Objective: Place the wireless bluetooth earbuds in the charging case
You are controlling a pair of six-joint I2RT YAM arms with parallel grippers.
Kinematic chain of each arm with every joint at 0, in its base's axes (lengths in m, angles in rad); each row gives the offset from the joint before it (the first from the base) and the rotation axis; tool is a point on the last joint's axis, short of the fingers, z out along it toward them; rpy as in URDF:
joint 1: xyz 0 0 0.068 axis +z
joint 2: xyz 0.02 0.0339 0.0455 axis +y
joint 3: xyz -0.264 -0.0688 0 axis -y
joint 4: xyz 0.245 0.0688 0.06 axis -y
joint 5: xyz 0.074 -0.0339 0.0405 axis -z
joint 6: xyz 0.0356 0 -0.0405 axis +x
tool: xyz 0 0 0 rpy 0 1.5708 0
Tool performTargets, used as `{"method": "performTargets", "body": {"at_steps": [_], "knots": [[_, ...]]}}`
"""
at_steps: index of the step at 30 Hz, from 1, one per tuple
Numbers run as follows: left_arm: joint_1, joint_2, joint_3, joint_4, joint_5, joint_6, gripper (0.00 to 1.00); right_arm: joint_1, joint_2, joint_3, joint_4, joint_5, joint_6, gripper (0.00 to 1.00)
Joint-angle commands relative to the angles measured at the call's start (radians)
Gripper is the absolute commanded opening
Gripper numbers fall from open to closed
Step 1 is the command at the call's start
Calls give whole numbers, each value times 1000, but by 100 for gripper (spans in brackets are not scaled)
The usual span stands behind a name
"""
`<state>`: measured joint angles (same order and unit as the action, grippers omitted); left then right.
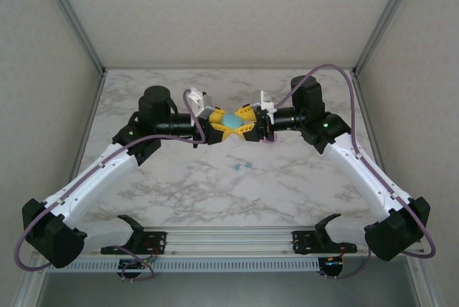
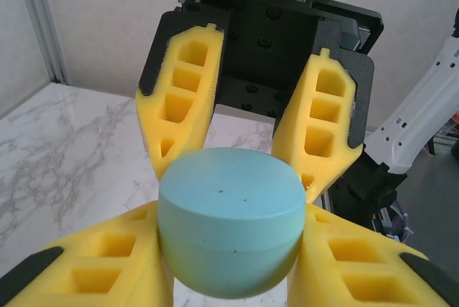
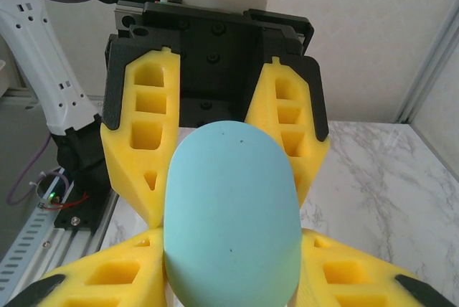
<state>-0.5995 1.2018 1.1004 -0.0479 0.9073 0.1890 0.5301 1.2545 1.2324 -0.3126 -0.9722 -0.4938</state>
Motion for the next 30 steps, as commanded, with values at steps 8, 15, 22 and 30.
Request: {"method": "performTargets", "body": {"at_steps": [8, 15, 22, 30], "knots": [[-16, -37, -13, 4, -18, 73, 20, -10, -39, 23, -19, 90, 86, 50], [-16, -40, 0, -47, -3, 121, 18, -20, -33, 44, -17, 107, 184, 56], [-14, -52, -2, -59, -13, 135, 18, -36, -21, 82, -49, 100, 237, 60], [-16, -53, 3, -50, 0, 122, 18, -41, -5, 96, -52, 115, 262, 62]]}}
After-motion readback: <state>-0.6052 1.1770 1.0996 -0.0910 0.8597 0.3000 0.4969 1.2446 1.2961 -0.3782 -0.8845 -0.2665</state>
